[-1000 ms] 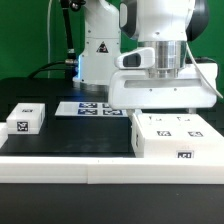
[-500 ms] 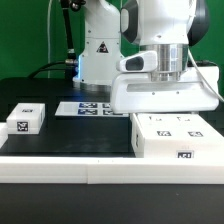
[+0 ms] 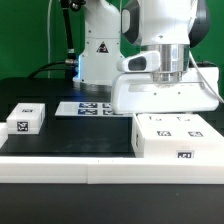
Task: Assemble cabinet
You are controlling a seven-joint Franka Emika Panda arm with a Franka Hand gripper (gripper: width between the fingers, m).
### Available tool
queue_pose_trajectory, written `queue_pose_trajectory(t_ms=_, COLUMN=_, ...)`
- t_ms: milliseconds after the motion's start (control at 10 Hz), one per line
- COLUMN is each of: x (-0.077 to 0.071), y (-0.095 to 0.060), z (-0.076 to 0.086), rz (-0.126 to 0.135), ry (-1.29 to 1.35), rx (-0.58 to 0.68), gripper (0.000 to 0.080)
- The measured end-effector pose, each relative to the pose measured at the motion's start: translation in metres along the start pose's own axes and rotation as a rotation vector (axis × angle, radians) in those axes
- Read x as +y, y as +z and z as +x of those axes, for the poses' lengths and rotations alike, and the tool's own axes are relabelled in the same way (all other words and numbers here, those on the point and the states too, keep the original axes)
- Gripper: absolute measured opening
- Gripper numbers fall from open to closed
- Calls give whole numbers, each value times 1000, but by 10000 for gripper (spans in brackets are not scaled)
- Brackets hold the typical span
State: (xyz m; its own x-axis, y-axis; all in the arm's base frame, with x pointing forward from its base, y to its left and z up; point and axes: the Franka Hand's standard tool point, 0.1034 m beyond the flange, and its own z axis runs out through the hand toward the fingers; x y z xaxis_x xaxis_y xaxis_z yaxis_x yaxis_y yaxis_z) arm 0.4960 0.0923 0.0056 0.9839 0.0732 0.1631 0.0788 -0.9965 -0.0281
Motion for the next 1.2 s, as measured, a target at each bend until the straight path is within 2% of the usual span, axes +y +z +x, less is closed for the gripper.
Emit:
queue_pose_trajectory(t_ms=100, x=-1, y=0, z=0, rz=0, ry=-6, rx=-1, gripper=388)
queue_pose_trajectory(t_ms=200, x=4, y=0, z=-1, rz=-5, ry=-2, rx=-4, gripper=241)
queue_pose_trajectory(t_ms=300, x=4, y=0, z=-1, rz=-5, ry=-5, rx=-5, gripper=241)
queue_pose_trajectory(t_ms=400, x=4, y=1, z=-1, rz=-5, ry=-11, rx=-5, gripper=79)
queue_pose_trajectory(t_ms=500, x=4, y=1, z=-1, rz=-5, ry=-12, rx=-5, gripper=17)
queue_pose_trajectory(t_ms=1000, x=4, y=1, z=-1, rz=-5, ry=-16, rx=-5, gripper=2)
queue_pose_trajectory(t_ms=1100, x=3, y=-5, z=0, rz=-5, ry=-19, rx=-12, gripper=2)
queue_pose_trajectory(t_ms=1200, x=3, y=-18, z=2, rz=-5, ry=-25, rx=-19, gripper=2)
